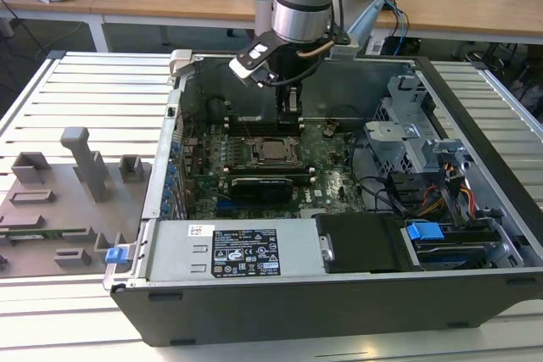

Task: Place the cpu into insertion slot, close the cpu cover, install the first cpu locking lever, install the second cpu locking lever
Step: 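Close the cpu cover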

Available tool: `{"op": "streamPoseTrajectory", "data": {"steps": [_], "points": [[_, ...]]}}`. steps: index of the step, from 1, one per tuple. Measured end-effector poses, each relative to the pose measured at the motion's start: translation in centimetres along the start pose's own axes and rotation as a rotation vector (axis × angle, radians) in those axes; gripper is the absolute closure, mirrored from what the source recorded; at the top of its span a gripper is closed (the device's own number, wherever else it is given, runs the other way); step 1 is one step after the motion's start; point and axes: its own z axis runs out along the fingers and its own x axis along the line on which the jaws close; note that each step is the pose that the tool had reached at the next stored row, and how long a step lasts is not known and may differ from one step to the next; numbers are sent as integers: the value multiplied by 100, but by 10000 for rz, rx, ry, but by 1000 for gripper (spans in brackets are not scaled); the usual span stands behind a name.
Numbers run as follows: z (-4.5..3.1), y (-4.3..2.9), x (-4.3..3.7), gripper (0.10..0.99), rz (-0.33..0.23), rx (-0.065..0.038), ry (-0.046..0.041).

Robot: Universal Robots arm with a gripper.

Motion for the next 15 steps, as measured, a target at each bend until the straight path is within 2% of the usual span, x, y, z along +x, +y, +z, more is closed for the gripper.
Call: {"op": "streamPoseTrajectory", "data": {"steps": [5, 13, 15], "points": [[6, -103, 0, 980, 0, -1, 0], [18, -212, -1, 980, 1, -1, 0], [26, -258, -1, 980, 1, -1, 0]]}}
